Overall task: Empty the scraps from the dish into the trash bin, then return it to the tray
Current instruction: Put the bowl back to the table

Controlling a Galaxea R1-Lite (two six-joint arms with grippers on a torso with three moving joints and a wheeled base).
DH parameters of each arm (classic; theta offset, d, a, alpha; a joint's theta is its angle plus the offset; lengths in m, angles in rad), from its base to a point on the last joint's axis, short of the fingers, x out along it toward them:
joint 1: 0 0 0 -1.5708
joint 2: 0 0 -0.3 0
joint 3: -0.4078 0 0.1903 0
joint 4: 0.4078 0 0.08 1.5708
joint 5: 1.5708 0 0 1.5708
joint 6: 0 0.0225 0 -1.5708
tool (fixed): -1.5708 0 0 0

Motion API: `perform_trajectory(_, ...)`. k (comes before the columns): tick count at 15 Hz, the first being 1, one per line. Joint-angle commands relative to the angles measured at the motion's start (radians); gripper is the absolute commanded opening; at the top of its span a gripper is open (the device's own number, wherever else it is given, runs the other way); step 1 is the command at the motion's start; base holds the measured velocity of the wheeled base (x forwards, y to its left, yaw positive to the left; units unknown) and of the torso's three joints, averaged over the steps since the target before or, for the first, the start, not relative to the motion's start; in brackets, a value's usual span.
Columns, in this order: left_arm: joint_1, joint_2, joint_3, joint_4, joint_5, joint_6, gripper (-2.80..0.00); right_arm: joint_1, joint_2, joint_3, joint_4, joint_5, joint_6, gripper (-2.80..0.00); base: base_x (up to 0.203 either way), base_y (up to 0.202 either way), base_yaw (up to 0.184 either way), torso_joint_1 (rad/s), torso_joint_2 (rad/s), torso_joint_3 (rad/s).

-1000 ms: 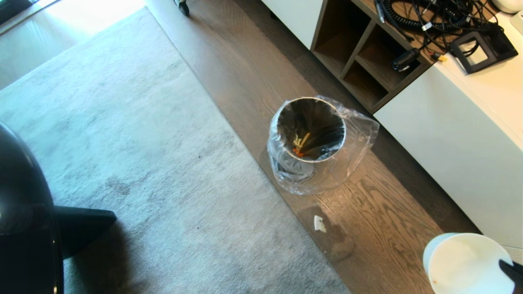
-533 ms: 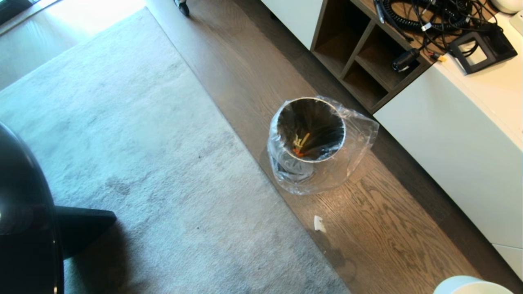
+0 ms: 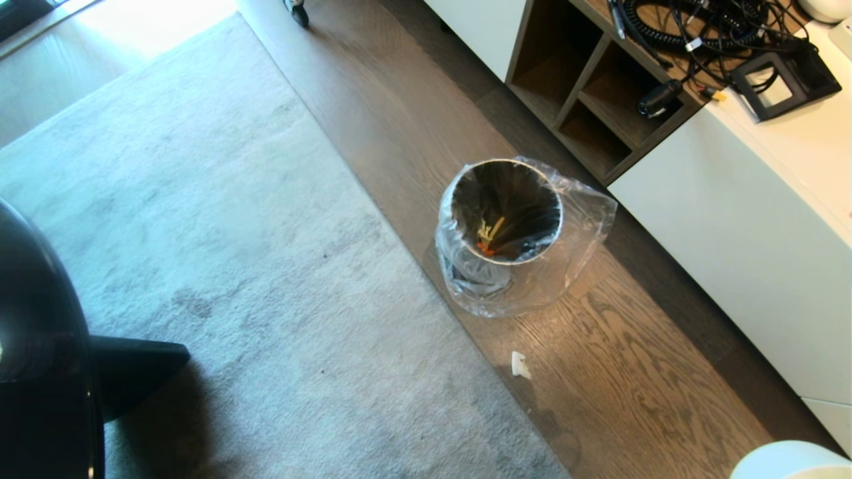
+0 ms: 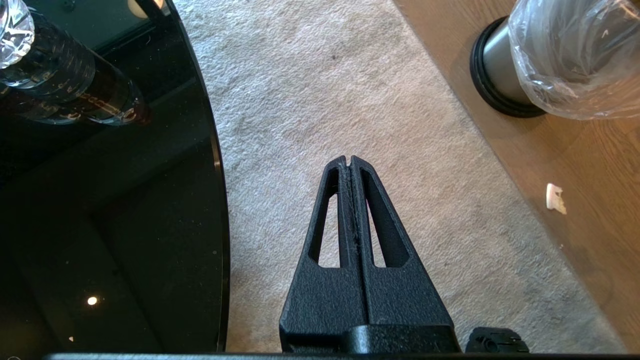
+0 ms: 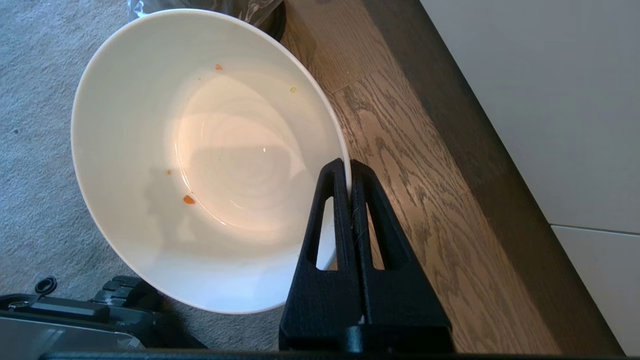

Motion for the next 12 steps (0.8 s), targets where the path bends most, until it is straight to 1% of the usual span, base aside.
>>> perform_trajectory(1, 0.000, 0.000, 0.000, -0.001, 0.001, 0.000, -2.80, 0.000, -0.012, 0.000, -0.001, 0.001, 0.006, -2.80, 0.000, 0.000, 0.000, 0.000, 0.00, 0.000)
perform_trajectory(12, 0.000, 0.000, 0.000, -0.001, 0.001, -0.002, -2.80, 0.000, -0.012, 0.000, 0.001, 0.001, 0.006, -2.80, 0.000, 0.000, 0.000, 0.000, 0.00, 0.000)
